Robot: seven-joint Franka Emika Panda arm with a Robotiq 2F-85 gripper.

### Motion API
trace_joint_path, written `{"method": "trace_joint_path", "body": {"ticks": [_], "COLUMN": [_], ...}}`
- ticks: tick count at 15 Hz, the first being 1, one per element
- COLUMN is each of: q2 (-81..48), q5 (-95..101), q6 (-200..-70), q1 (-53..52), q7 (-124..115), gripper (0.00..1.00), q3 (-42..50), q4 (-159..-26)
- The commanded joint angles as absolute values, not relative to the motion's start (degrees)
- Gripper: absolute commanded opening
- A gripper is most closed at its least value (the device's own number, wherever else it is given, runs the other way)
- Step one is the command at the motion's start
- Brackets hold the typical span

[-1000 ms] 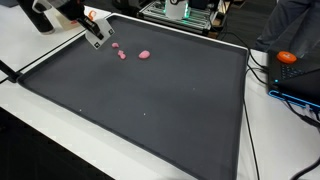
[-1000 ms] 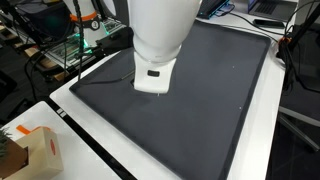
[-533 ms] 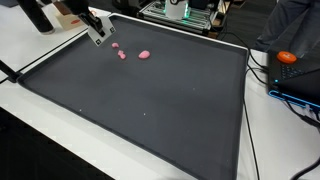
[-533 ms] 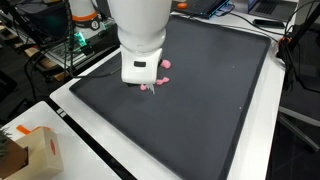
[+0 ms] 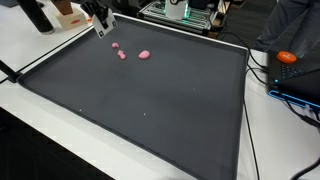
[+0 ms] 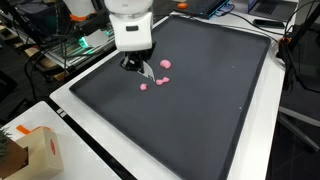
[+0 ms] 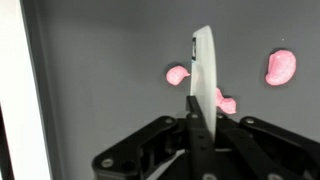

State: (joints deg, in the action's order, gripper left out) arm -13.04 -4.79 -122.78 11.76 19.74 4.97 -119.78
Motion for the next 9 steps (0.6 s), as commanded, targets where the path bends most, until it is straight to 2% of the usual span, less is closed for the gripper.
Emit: {"method": "trace_joint_path", "body": {"ticks": [1, 9], "q2": [-5.0, 3.9], "q5": [-2.9, 1.0], "q6": [-126.5, -126.6], "q1": [10.2, 5.5], "q7": [22.4, 22.4], "gripper": [0.01, 0.01], "q3": [4.7, 3.4], "q4": [-128.2, -134.2]}}
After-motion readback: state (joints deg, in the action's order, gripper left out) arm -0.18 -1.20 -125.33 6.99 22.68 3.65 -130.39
